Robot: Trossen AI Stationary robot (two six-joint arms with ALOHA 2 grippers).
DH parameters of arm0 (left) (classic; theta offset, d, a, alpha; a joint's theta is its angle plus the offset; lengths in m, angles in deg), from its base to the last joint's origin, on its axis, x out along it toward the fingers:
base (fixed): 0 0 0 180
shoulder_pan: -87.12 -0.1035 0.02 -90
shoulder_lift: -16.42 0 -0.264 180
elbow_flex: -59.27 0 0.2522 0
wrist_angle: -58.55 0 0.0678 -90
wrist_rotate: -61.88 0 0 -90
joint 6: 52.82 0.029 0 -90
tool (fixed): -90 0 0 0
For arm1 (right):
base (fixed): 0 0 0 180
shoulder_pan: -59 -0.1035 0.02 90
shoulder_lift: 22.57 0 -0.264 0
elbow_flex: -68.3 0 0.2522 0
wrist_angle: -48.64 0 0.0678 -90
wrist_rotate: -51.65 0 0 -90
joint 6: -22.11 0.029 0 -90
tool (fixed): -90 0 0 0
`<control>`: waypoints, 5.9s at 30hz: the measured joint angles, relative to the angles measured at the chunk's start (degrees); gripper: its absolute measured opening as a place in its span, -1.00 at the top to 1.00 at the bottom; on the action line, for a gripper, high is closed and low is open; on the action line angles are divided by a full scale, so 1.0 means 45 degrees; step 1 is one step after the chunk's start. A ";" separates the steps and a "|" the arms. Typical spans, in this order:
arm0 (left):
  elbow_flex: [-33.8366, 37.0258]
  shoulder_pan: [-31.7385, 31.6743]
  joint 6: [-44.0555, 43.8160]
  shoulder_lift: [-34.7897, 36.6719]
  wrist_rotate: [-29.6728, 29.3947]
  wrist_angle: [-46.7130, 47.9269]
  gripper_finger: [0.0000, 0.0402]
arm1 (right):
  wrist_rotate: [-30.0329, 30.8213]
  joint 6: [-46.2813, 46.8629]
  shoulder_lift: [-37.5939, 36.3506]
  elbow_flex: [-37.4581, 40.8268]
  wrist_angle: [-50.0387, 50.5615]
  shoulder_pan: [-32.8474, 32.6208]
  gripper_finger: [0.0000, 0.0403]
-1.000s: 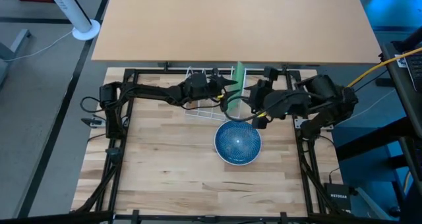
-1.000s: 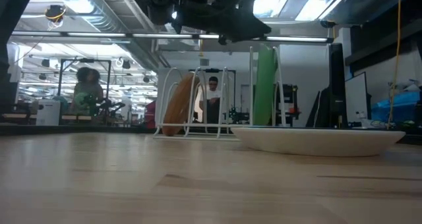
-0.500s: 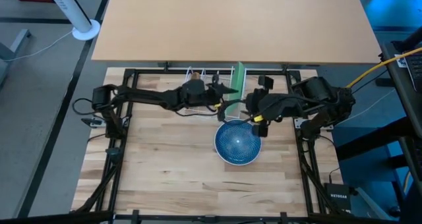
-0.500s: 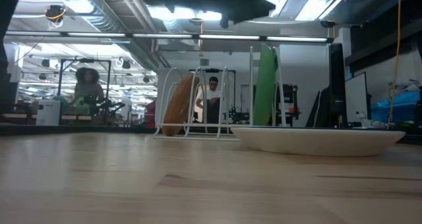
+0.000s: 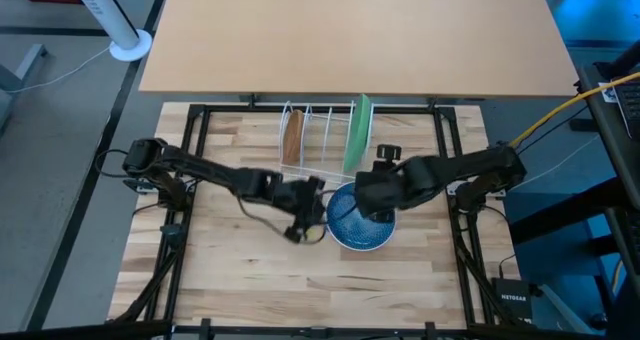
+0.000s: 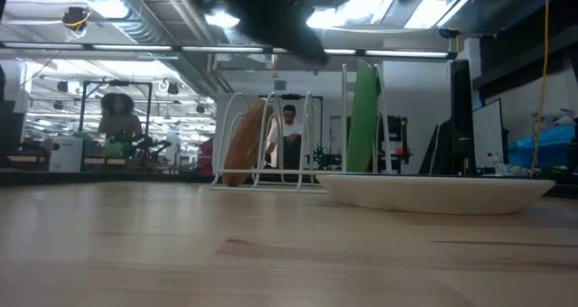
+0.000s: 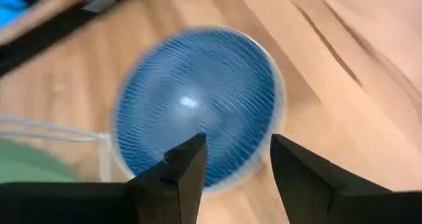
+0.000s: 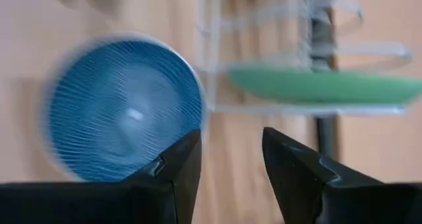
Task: Sort dishes
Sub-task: Put the blue plate in the dish rack
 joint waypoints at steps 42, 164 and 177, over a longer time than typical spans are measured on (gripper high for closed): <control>0.1342 0.0916 0.1381 -0.1593 -0.0221 -0.2892 0.21 | 0.0461 0.5704 -0.0034 1.2420 -0.9448 0.0010 0.18; 0.1254 0.4111 -0.1290 0.0285 -0.5740 -0.4984 0.99 | 0.3545 0.3167 0.1303 -0.2032 0.0031 -0.3586 0.18; 0.1249 0.4088 -0.3861 0.2344 -0.9226 -0.4396 0.99 | 0.5040 -0.0775 0.0612 -0.6382 -0.0008 -0.3585 0.18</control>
